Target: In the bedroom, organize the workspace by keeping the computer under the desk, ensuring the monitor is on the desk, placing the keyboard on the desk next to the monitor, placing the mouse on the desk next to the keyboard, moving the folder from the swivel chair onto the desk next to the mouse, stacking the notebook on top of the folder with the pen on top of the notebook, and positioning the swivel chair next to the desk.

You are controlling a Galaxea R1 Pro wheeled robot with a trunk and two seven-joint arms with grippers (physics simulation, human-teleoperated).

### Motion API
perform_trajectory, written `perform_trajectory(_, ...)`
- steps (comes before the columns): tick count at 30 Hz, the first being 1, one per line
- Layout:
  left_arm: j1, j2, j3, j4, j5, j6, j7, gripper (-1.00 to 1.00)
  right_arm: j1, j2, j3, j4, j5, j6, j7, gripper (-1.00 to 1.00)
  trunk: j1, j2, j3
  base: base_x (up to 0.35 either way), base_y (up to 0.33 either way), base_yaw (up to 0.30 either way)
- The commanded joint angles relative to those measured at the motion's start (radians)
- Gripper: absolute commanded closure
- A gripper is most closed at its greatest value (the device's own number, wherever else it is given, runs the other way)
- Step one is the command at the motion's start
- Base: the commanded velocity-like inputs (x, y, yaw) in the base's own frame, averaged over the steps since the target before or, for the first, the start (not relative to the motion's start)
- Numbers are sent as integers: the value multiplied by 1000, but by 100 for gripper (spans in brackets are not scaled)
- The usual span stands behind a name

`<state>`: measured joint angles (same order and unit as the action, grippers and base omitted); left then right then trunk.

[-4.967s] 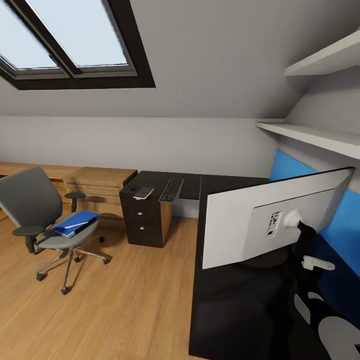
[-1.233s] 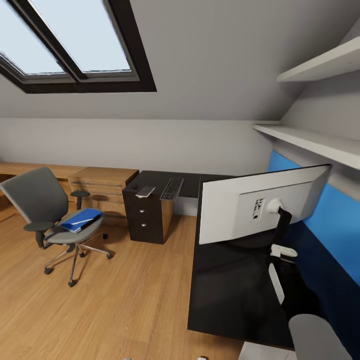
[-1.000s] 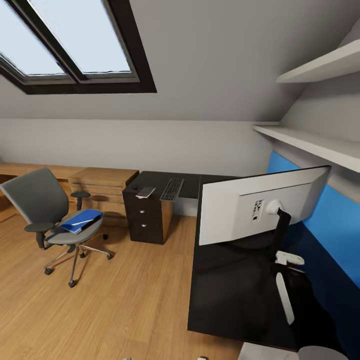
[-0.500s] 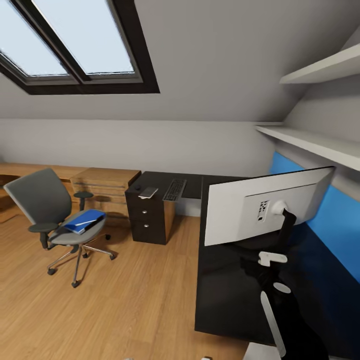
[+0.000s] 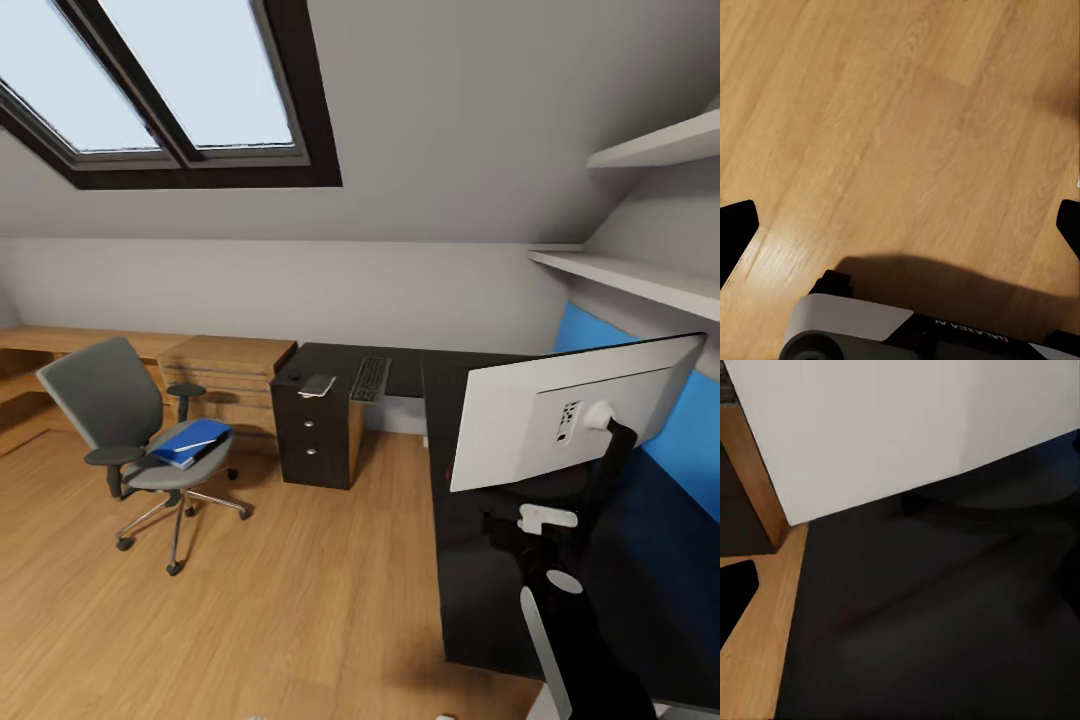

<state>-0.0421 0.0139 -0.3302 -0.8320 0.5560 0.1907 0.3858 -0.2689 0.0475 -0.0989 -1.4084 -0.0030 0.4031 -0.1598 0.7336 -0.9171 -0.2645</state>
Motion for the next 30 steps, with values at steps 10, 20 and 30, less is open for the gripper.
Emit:
perform_trajectory(10, -1, 1, -6, 3, 7, 3, 9, -100, 2, 83, 168, 41, -1, -186, -352, -100, 0, -1, -1, 0, 127, 0)
perform_trajectory(20, -1, 1, -4, 21, 3, 3, 10, -100, -78, 95, 374, 271, 1, -359, -612, -100, 0, -1, -1, 3, 7, 0)
perform_trajectory(30, -1, -4, -9, 24, -7, 2, 10, -100, -152, 90, 404, 437, 16, -518, -646, -100, 0, -1, -1, 133, 0, 0)
